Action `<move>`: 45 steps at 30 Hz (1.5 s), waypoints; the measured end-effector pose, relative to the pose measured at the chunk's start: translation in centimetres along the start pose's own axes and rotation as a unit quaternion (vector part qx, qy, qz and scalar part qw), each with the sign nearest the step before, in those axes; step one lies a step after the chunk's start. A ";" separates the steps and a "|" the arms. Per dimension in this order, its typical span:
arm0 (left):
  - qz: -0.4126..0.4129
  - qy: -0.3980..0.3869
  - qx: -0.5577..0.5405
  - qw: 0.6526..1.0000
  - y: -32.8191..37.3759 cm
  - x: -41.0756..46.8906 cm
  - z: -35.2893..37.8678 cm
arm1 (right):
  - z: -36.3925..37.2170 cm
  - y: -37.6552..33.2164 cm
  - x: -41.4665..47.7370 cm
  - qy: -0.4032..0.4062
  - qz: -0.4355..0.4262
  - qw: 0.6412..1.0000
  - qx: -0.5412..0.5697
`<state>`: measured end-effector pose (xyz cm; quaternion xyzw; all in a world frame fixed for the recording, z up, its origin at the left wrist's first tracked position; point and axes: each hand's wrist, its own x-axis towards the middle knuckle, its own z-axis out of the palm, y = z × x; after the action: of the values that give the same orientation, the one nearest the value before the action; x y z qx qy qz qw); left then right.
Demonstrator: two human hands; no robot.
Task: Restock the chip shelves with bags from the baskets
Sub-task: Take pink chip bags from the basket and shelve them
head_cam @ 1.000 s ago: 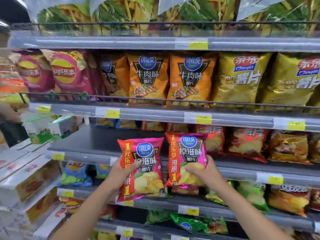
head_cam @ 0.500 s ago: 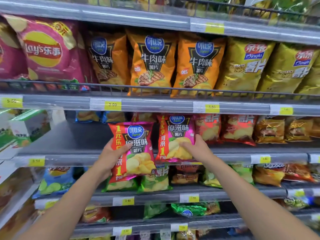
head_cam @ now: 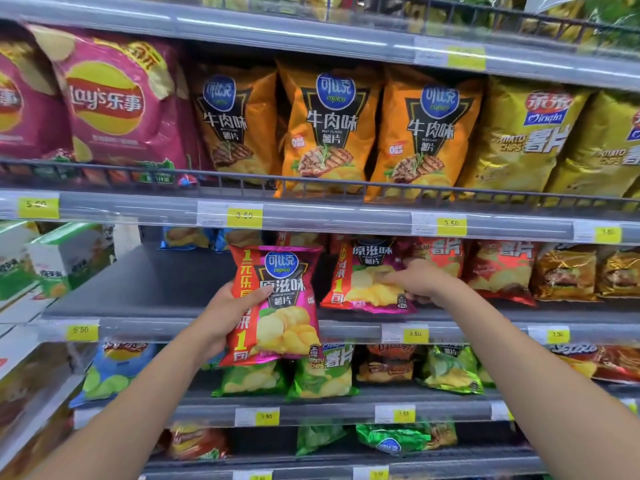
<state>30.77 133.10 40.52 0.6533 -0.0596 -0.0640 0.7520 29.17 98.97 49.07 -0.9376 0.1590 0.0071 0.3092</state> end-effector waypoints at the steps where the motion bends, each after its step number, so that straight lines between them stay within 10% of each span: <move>1: -0.005 0.000 -0.001 1.000 -0.1 0.2 -0.1 | 0.1 -0.4 0.4 -0.005 0.012 1.000 0.004; 9: -0.009 -0.011 -0.011 1.000 -0.5 0.4 -0.5 | 2.9 -2.2 5.2 0.069 0.007 0.976 0.209; 16: -0.014 -0.013 0.002 1.000 -0.4 0.3 -0.5 | 4.8 -1.4 4.7 -0.027 0.010 0.992 0.125; 25: -0.015 -0.006 -0.005 1.000 -0.1 -0.2 -0.3 | 6.3 0.0 10.1 0.063 0.003 0.972 0.226; 35: -0.021 0.000 -0.012 1.000 -0.2 -0.4 -0.1 | 7.4 -3.2 3.5 0.032 -0.162 0.974 -0.155; 45: -0.021 0.016 0.005 1.000 -0.1 -0.4 0.1 | 7.9 -2.4 5.6 -0.027 -0.178 0.951 -0.253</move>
<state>30.38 133.09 40.44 0.6589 -0.0346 -0.0689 0.7483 35.92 103.74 43.46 -0.9976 -0.0258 0.0179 0.0620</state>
